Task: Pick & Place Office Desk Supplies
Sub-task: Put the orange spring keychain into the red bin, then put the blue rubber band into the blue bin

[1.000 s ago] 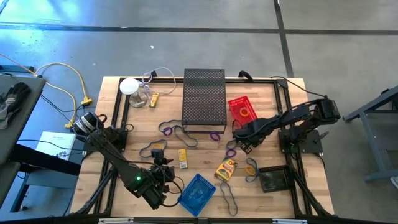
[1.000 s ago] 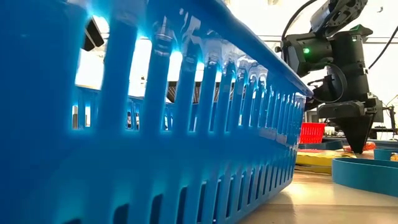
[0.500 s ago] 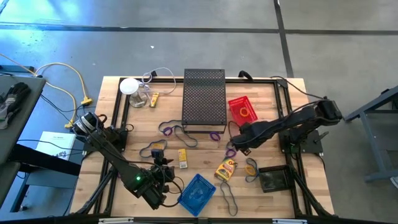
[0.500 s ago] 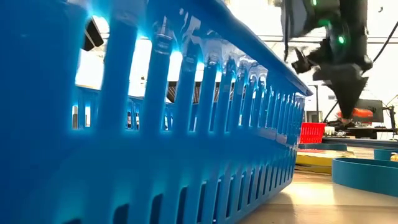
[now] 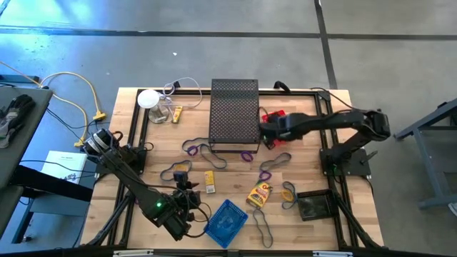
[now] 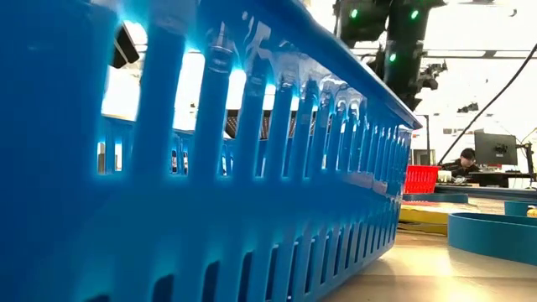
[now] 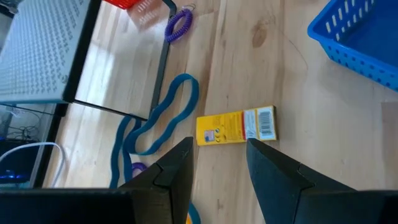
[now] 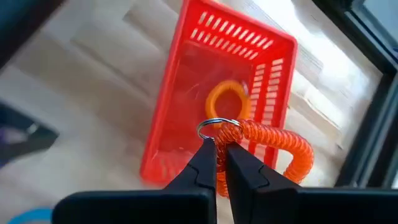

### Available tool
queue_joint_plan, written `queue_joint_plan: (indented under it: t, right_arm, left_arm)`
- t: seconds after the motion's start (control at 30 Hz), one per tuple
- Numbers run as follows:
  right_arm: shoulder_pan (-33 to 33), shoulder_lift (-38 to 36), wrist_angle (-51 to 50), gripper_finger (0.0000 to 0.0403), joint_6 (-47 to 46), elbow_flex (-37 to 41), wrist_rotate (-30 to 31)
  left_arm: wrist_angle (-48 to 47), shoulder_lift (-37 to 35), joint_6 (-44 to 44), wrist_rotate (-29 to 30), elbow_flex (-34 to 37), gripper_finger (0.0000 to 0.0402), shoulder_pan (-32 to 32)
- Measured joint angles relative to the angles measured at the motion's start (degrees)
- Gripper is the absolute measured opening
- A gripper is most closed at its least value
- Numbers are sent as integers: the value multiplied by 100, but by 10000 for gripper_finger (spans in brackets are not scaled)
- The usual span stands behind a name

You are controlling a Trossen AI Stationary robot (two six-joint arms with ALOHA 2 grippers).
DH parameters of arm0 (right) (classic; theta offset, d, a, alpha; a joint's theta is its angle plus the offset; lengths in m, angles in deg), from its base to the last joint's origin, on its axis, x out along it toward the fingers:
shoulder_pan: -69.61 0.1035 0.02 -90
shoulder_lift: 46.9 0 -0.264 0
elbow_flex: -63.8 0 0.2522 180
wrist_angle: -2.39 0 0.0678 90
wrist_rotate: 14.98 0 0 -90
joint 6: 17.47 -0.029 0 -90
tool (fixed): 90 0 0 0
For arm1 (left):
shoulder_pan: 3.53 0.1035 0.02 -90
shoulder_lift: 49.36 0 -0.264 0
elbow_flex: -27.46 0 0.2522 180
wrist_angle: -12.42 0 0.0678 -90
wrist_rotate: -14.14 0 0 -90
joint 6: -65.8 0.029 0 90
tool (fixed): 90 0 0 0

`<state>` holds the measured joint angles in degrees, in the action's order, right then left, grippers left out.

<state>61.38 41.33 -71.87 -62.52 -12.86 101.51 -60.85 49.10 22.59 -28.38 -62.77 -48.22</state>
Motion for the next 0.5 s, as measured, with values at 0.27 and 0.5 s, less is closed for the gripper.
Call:
queue_joint_plan:
  t: [0.27,0.5]
  right_arm:
    - [-325,0,545,57,781,241,-562]
    - [-217,0,501,167,933,241,-486]
  left_arm:
    - [-2,0,93,-2,0,140,-141]
    - [-7,0,151,2,0,140,-136]
